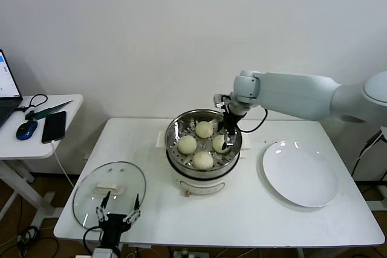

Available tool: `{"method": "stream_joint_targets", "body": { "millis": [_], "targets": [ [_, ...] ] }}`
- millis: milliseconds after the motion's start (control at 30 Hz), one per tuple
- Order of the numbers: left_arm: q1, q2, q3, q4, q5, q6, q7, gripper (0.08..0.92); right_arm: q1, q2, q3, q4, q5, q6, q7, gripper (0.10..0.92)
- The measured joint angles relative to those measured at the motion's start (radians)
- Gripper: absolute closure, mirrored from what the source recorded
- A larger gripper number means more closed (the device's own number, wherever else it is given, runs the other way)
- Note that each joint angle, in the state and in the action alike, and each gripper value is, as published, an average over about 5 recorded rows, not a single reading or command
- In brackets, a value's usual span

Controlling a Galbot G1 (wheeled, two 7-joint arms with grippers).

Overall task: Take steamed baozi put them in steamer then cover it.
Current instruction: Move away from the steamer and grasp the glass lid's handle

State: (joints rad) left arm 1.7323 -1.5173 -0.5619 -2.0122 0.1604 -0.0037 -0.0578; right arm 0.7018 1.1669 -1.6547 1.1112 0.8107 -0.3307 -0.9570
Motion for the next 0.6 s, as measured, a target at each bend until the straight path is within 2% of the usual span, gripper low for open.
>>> {"method": "stream_joint_targets", "body": {
  "millis": [267,600],
  "targets": [
    [-0.004,0.0,-0.004,-0.005,0.01,0.003,0.0,0.177,0.009,-0.077,0.062,0.017,0.033,0.049,0.014,0.203],
    [-0.022,-0.011,-0.006,-0.015,0.032,0.011,-0.003,0.177,-0.071,-0.28,0.21,0.106,0.102,0.214,0.224,0.203]
  ]
}}
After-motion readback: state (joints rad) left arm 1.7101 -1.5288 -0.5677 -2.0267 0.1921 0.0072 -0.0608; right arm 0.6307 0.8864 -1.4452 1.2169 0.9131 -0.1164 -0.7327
